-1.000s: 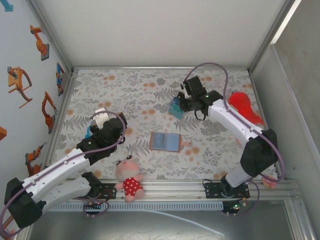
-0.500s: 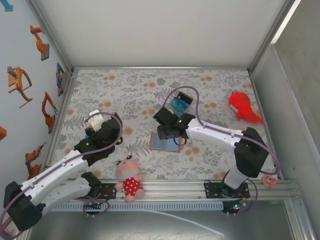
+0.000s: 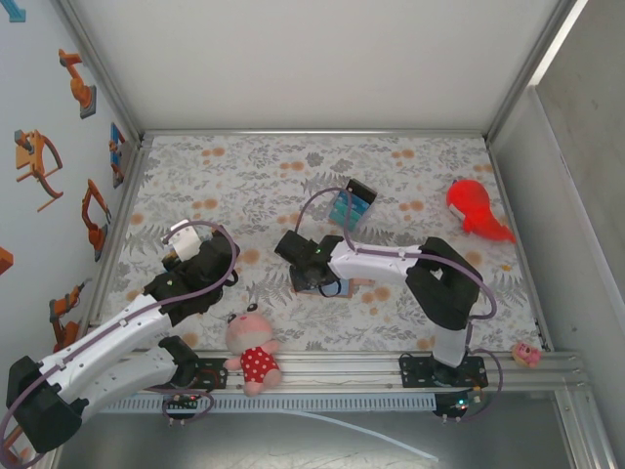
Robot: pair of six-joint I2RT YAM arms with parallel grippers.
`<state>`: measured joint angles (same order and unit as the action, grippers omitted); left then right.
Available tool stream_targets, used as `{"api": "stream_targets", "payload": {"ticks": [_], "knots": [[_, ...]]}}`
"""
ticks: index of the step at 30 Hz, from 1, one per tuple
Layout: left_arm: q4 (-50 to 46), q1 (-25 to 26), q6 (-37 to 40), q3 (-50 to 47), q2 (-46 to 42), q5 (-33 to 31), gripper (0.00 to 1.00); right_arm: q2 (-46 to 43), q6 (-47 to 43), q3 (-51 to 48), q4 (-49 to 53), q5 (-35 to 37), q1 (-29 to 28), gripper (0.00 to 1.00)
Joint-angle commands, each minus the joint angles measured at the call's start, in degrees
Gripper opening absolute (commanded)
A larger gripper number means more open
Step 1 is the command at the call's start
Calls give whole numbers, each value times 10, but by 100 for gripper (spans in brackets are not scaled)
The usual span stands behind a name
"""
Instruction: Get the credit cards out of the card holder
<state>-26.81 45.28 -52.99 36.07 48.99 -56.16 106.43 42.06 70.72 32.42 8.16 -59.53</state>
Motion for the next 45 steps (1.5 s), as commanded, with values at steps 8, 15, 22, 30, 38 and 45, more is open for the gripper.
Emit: {"api": "stream_targets", "payload": {"ticks": [8, 15, 22, 30, 38, 45], "knots": [[-36, -4, -25, 4, 7, -15, 97, 26, -6, 29, -5, -1, -5, 61], [-39, -4, -29, 5, 9, -14, 97, 38, -5, 21, -9, -11, -5, 61], [-43, -4, -29, 9, 12, -11, 97, 38, -5, -3, -15, -16, -5, 57], [-46, -4, -31, 12, 7, -11, 97, 32, -8, -31, -28, -23, -4, 47], [-41, -4, -11, 24, 14, 6, 97, 9, -35, -45, -44, -25, 1, 42], [-22, 2, 11, 35, 22, 25, 97, -30, -91, -64, -57, -19, 4, 36]]}}
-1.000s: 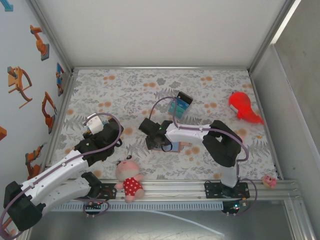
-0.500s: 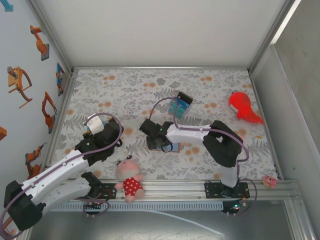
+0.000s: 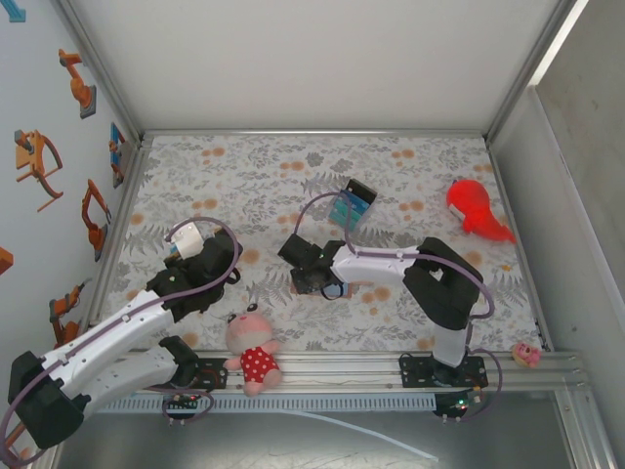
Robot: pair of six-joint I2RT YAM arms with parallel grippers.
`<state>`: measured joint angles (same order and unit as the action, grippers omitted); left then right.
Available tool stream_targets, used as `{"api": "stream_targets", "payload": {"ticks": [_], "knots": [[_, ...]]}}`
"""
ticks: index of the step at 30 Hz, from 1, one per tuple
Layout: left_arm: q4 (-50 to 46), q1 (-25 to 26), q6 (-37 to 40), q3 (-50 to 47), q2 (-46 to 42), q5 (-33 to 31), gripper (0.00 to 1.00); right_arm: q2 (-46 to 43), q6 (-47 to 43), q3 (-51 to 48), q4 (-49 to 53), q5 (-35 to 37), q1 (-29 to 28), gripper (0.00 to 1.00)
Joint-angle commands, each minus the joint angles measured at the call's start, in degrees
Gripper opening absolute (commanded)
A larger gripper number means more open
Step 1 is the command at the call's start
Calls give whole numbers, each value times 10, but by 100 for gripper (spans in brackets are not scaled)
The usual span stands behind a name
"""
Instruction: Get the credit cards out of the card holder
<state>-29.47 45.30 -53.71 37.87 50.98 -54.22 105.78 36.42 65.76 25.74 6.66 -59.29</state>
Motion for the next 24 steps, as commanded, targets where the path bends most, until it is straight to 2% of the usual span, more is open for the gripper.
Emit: {"api": "stream_targets", "payload": {"ticks": [1, 9, 15, 24], "knots": [[11, 4, 21, 17, 2, 8, 97, -28, -43, -18, 9, -1, 3, 35], [60, 19, 37, 16, 11, 19, 97, -71, -74, -44, 7, 18, 16, 25], [62, 20, 44, 27, 26, 21, 97, -97, -69, -64, 8, 38, 28, 28], [66, 21, 53, 36, 38, 28, 97, -132, -58, -95, -5, 39, 61, 39]]}}
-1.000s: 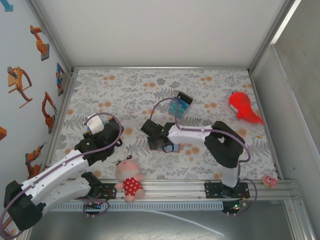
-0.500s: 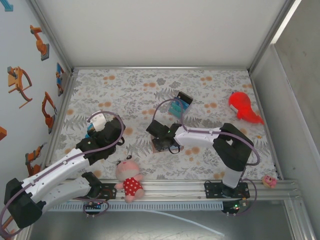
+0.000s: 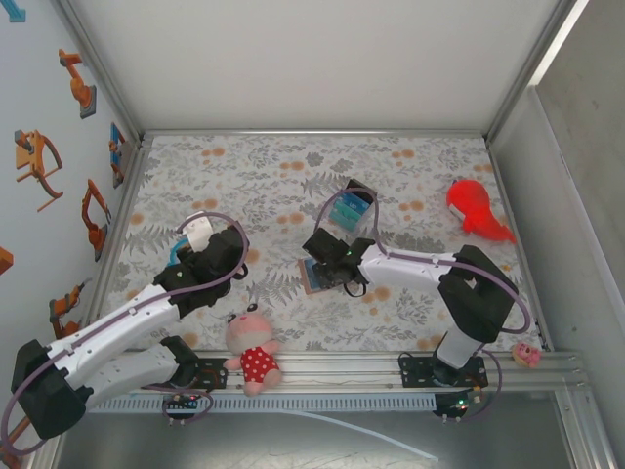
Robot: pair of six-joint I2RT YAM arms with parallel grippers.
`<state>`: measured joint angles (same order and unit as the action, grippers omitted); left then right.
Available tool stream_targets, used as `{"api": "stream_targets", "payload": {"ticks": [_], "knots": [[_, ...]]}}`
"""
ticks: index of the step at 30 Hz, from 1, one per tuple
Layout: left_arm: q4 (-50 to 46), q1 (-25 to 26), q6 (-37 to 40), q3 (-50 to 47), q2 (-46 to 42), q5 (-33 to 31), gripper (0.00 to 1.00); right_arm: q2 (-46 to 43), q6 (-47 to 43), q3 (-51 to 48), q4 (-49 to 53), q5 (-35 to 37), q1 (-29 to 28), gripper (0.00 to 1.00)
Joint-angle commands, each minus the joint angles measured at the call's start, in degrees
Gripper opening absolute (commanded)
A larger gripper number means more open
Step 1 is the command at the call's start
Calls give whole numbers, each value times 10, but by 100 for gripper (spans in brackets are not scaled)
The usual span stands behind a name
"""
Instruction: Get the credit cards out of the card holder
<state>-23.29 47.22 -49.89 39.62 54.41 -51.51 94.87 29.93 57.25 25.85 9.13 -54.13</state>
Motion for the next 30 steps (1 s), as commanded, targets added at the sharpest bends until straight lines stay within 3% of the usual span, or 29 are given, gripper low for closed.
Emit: {"api": "stream_targets", "payload": {"ticks": [1, 5, 16, 30], "knots": [[4, 2, 16, 20, 5, 2, 97, -26, 8, -14, -9, 12, 14, 39], [3, 3, 24, 26, 18, 7, 97, -43, 18, -34, -31, -17, 37, 39], [17, 6, 60, 54, 72, 52, 97, -66, 40, -85, -104, -136, 113, 22], [71, 19, 116, 91, 183, 167, 97, -52, 54, -102, -105, -161, 156, 18]]}}
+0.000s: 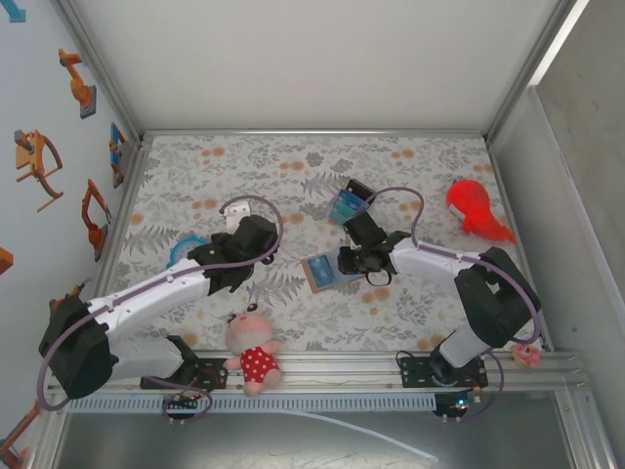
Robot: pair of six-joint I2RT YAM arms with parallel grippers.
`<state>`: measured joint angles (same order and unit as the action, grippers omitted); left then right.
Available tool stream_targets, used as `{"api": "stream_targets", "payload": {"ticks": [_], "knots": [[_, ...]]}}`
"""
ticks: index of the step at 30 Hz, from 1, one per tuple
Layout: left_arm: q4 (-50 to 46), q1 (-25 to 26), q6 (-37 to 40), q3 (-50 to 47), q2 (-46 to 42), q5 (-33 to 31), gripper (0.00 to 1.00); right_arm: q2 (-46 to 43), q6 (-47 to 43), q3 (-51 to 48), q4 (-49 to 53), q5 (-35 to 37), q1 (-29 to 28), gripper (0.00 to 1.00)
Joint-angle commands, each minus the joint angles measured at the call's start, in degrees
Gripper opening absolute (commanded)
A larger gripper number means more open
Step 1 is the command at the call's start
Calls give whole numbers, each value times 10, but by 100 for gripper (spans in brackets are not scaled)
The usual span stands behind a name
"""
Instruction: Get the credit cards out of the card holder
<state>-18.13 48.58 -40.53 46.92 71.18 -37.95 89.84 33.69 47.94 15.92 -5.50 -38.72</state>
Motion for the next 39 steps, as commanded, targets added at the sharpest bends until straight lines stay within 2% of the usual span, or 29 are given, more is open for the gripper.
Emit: {"api": "stream_targets", "payload": {"ticks": [1, 9, 13, 17, 23, 33, 36, 39], "knots": [[23, 6, 26, 21, 27, 39, 97, 1, 23, -12, -10, -19, 3, 16], [32, 38, 48, 57, 116, 59, 97, 19, 89, -47, -85, -86, 5, 4], [37, 49, 45, 71, 155, 69, 97, 19, 118, -66, -126, -113, 5, 2], [45, 56, 46, 78, 174, 73, 97, 11, 110, -64, -107, -99, 5, 2], [46, 59, 44, 78, 191, 79, 97, -22, 84, -46, -39, -48, 5, 13], [52, 75, 38, 68, 210, 76, 97, -55, 64, -39, 21, 16, 5, 22], [52, 83, 38, 68, 220, 82, 97, -64, 57, -34, 41, 40, 6, 30], [50, 91, 34, 68, 229, 83, 97, -80, 49, -27, 65, 67, 6, 33]]}}
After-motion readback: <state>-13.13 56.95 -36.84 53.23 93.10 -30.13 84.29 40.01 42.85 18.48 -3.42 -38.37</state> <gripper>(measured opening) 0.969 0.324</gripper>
